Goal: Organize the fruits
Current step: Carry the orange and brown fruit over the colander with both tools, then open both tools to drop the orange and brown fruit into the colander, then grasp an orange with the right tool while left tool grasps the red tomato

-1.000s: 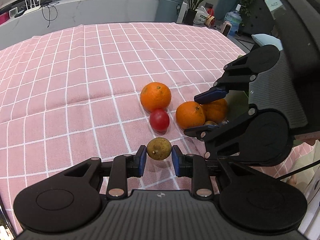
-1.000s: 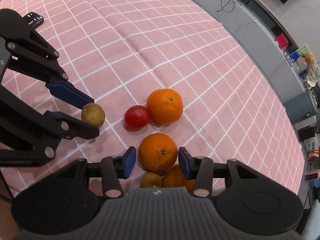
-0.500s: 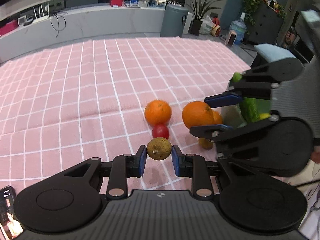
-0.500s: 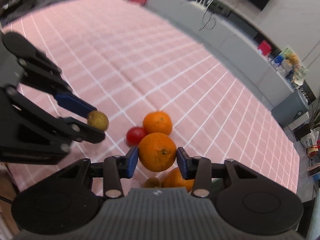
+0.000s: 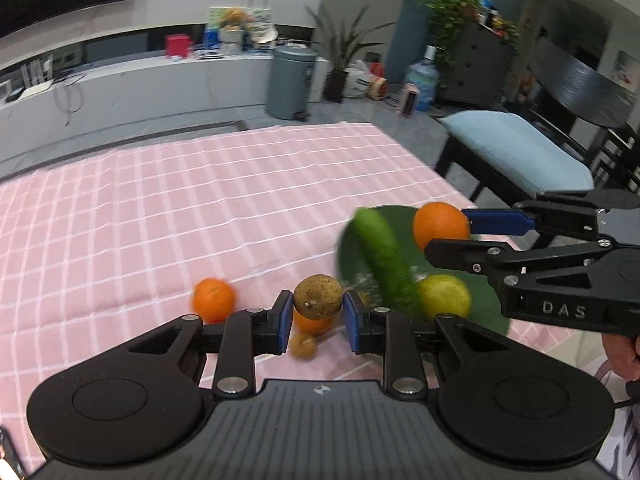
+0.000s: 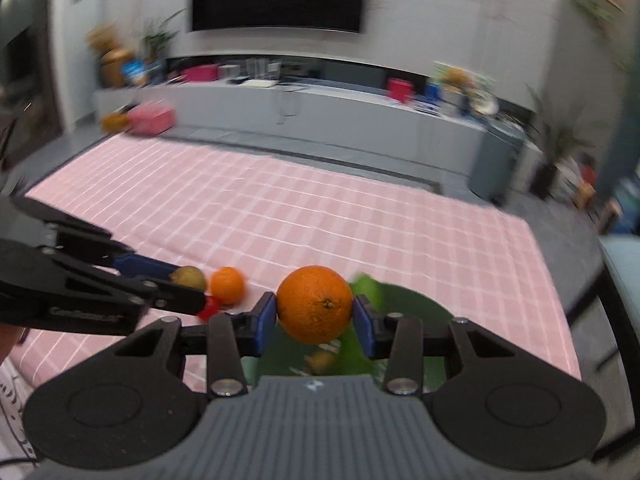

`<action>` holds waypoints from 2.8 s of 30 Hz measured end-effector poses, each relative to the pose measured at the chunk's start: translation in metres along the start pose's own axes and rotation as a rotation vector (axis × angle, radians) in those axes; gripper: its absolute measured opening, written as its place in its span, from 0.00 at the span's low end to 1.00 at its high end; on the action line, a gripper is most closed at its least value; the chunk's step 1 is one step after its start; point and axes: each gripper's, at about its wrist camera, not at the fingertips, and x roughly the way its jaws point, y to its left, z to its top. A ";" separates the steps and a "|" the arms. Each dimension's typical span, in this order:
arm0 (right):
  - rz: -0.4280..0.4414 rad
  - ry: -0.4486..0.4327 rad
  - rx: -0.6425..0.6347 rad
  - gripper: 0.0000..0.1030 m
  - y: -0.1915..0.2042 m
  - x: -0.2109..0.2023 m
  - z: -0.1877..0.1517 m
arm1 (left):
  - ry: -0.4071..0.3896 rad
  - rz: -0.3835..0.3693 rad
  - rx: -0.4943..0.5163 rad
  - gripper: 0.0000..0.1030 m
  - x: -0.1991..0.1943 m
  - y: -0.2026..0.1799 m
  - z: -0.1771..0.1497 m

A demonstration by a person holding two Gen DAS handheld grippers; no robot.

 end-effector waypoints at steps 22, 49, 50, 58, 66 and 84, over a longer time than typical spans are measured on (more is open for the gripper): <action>-0.095 0.101 0.225 0.38 -0.074 0.056 -0.041 | 0.233 0.048 0.326 0.29 0.092 -0.078 0.004; -0.129 0.088 0.171 0.46 -0.059 0.056 -0.047 | 0.229 0.061 0.333 0.47 0.076 -0.083 -0.003; -0.127 0.075 0.170 0.46 -0.058 0.053 -0.047 | 0.220 0.058 0.324 0.47 0.072 -0.081 -0.002; -0.057 -0.024 0.141 0.46 -0.040 0.024 -0.043 | 0.156 0.055 0.246 0.47 0.032 -0.056 0.003; 0.058 -0.037 -0.010 0.46 -0.008 0.012 -0.024 | 0.122 0.065 0.149 0.47 0.007 -0.013 0.002; 0.157 0.190 -0.623 0.40 0.068 0.058 0.011 | 0.145 0.092 0.061 0.47 0.013 0.056 -0.020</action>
